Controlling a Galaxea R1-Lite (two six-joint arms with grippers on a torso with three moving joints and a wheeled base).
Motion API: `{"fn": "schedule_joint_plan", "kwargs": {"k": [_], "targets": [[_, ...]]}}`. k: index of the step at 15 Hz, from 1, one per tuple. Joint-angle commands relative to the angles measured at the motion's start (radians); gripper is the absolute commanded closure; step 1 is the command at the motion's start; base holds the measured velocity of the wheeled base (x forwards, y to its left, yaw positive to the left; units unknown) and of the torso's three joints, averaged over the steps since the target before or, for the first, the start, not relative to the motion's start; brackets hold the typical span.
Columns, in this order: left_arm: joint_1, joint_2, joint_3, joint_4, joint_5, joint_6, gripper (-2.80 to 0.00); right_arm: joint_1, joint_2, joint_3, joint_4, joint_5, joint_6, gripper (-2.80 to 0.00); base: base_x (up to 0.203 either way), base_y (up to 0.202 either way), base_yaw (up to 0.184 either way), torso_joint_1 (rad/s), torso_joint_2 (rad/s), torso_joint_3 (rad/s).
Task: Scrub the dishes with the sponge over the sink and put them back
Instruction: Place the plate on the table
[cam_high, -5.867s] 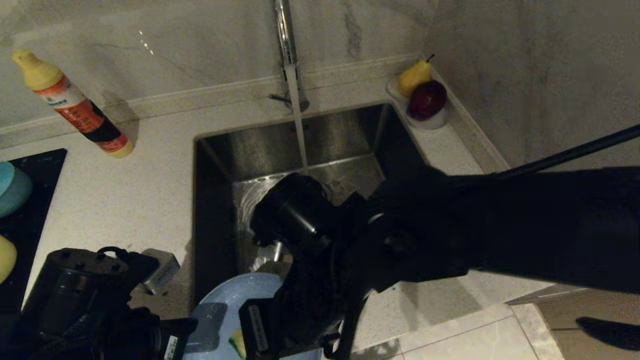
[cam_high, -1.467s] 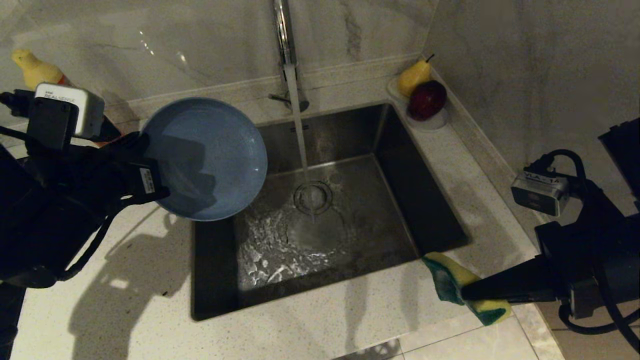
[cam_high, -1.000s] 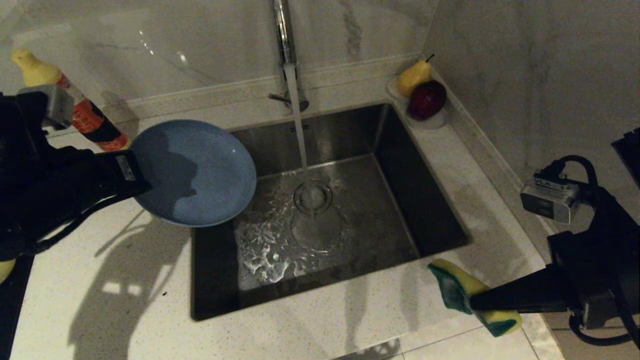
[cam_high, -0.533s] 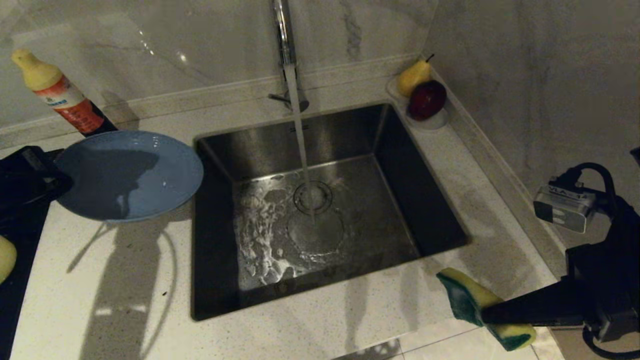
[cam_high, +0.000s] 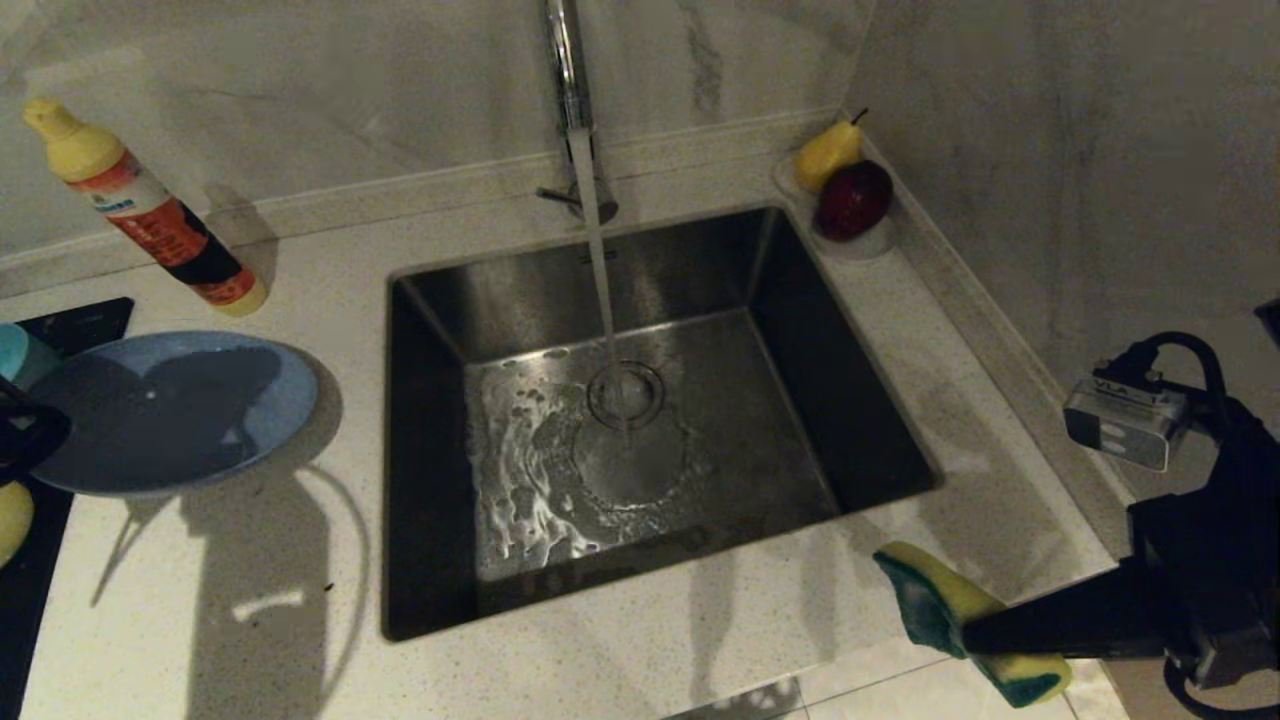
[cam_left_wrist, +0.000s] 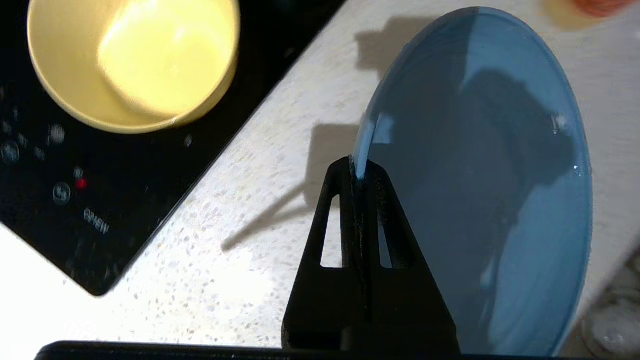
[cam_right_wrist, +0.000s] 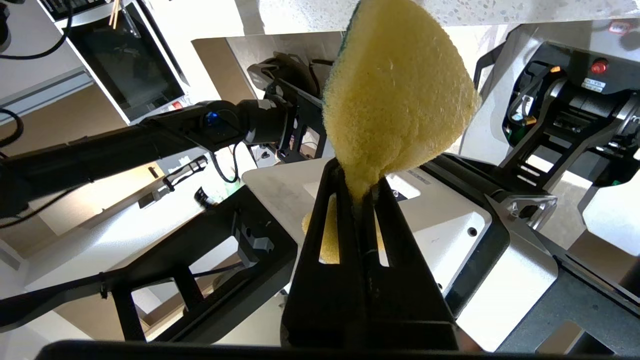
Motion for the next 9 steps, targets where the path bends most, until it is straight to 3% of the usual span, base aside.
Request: {"fn": "schedule_joint_plan", "kwargs": {"k": [1, 7, 9], "targets": [[0.014, 0.038, 0.008, -0.003, 0.002, -0.017, 0.00, 0.001, 0.013, 0.000, 0.003, 0.004, 0.001, 0.00, 0.000, 0.000, 0.000, 0.000, 0.00, 0.000], [0.044, 0.105, 0.001, -0.037, -0.002, -0.035, 0.00, 0.002, 0.013, 0.006, 0.001, 0.007, -0.001, 0.00, 0.000, 0.000, 0.000, 0.000, 0.00, 0.000], [0.048, 0.110, -0.003, -0.036, -0.048, -0.035, 0.00, 0.002, 0.006, 0.007, 0.002, 0.009, 0.000, 0.00, 0.000, 0.000, 0.000, 0.000, 0.00, 0.000]]}}
